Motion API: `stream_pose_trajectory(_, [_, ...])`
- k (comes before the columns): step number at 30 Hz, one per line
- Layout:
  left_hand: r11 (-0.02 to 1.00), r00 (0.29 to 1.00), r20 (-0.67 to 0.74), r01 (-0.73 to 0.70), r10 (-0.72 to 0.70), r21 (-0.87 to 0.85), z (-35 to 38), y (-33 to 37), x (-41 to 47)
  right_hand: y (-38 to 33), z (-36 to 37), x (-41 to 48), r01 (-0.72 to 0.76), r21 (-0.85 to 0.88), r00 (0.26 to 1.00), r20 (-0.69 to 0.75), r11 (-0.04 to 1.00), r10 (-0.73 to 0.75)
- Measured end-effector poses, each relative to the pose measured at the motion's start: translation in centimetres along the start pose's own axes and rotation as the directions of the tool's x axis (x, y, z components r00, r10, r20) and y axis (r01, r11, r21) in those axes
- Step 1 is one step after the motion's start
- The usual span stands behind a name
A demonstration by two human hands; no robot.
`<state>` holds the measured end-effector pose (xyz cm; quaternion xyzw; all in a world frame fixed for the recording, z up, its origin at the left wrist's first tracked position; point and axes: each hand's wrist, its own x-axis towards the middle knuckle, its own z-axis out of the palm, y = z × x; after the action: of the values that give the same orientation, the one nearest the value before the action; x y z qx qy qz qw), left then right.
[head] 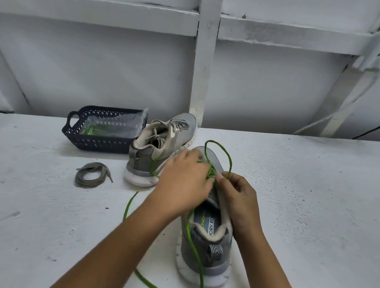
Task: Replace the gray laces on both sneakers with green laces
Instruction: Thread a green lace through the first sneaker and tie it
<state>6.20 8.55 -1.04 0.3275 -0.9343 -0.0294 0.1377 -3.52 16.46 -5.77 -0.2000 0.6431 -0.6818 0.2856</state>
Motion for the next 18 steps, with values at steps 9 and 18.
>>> stream_pose_trajectory(9, [0.724, 0.994, 0.083, 0.109, -0.072, -0.681, -0.4, -0.9, 0.1, -0.2, -0.1, -0.1, 0.006, -0.038, 1.0, -0.018, 0.999, -0.007])
stream_pose_trajectory(18, [0.011, 0.871, 0.133, 0.157, -0.472, -0.988, -5.6, -5.6, -1.0, -0.1, -0.1, -0.1, 0.003, -0.033, 1.0, -0.021, 0.999, -0.003])
